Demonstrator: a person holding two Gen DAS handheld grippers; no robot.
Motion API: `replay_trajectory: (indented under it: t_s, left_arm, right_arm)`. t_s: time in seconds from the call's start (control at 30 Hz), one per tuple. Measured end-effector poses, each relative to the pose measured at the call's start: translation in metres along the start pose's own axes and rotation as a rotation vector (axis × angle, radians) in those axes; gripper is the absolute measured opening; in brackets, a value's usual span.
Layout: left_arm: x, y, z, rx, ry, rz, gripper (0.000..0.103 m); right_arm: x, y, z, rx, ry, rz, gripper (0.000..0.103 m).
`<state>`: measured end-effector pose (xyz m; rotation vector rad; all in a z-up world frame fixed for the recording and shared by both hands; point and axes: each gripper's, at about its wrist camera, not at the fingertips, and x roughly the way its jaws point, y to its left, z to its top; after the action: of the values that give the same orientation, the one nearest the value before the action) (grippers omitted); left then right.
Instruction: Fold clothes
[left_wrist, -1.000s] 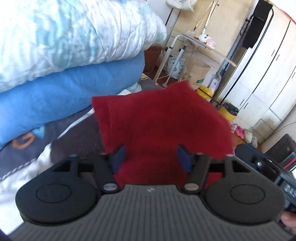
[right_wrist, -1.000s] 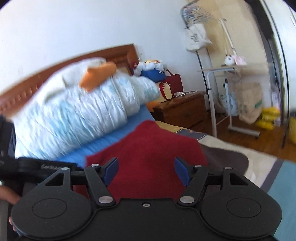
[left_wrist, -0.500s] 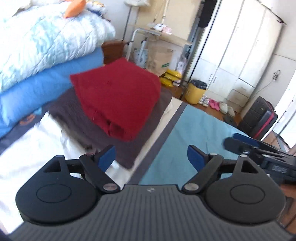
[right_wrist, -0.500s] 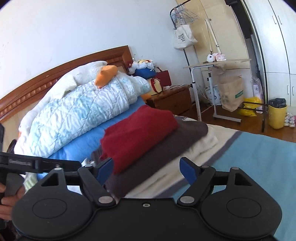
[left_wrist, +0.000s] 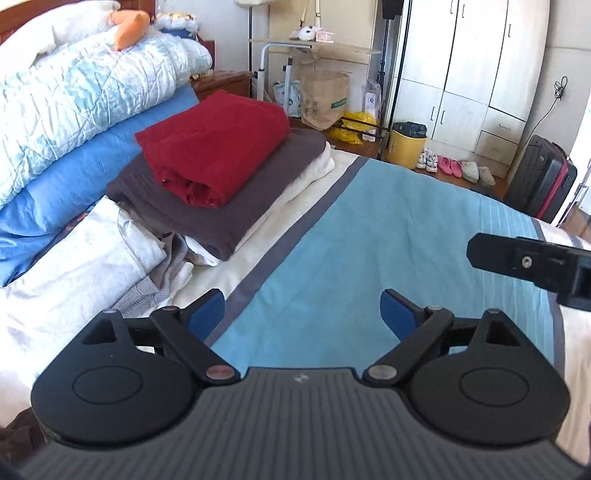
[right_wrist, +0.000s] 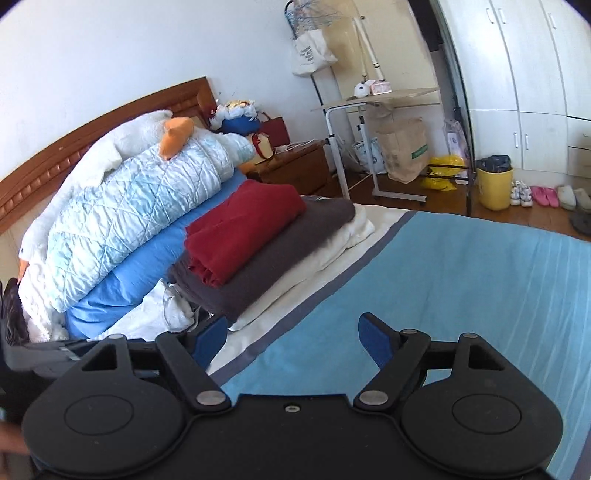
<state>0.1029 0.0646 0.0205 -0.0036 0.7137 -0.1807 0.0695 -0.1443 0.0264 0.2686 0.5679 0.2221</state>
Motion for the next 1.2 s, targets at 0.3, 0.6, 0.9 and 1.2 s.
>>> replay_trajectory:
  t_s: [0.3, 0.6, 0.9, 1.2]
  left_arm:
    - [0.015, -0.026, -0.026, 0.045, 0.009, 0.018, 0.101]
    - [0.022, -0.029, -0.028, 0.028, -0.057, 0.038, 0.103]
    - [0.025, -0.035, -0.035, 0.068, -0.073, 0.013, 0.103]
    - [0.02, -0.038, -0.037, 0.087, -0.093, 0.037, 0.103]
  right_arm:
    - [-0.008, -0.024, -0.035, 0.036, 0.02, -0.089, 0.084]
    - [-0.011, -0.017, -0.035, -0.009, 0.005, -0.14, 0.088]
    - [-0.006, -0.01, -0.035, -0.065, 0.039, -0.226, 0.089]
    - [-0.013, -0.007, -0.037, -0.067, 0.041, -0.219, 0.089]
